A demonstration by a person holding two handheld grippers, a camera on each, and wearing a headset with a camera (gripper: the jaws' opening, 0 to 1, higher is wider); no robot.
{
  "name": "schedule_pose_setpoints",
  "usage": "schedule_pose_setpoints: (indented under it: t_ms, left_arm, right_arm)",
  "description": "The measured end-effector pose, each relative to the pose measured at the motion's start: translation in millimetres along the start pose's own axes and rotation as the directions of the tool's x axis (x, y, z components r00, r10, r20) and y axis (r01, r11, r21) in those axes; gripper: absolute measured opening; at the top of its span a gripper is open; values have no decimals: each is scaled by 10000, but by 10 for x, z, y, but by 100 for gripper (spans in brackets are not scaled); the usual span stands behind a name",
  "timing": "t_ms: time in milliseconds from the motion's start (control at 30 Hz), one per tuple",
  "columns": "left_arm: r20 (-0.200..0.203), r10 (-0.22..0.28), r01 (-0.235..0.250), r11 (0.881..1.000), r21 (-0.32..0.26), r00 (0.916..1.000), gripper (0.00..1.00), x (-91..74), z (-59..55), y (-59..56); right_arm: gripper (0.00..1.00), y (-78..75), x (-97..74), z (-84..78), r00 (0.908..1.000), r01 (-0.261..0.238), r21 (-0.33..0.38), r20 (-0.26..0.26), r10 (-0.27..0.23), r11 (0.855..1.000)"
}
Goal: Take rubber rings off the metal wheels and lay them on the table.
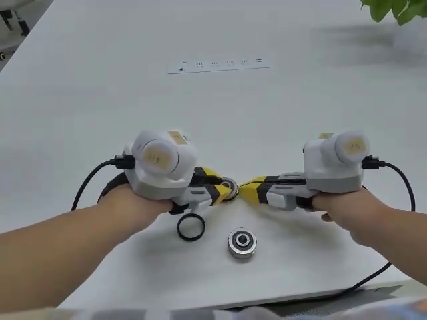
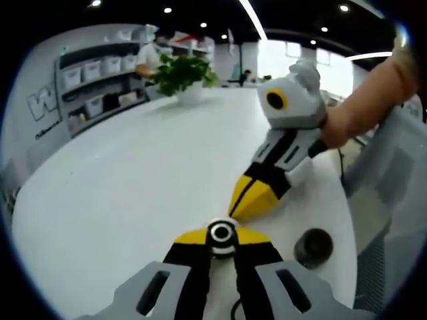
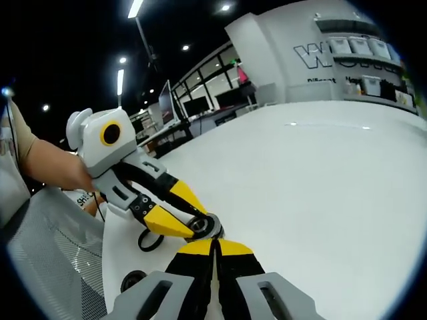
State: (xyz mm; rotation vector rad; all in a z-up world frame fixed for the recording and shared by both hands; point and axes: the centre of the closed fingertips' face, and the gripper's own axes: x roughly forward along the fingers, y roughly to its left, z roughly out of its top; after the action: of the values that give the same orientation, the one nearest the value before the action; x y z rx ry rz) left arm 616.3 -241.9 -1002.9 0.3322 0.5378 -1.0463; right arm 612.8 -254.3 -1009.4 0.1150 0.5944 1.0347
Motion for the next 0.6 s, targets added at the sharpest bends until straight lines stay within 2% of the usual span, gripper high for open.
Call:
schedule_pose_setpoints:
  t_ms: [67,600]
  left_arm:
    - [-1,7,-7,10000,-24,10000,12,-6,1,-15]
    - [-100,221,-221,9998,-13,9997,12,9,-1,-2]
  right_arm:
    - [0,-13,-17,43,9998,4,329,217,-11,9995]
    - [0,52,-9,66,9997,-143,742,213,128,9971]
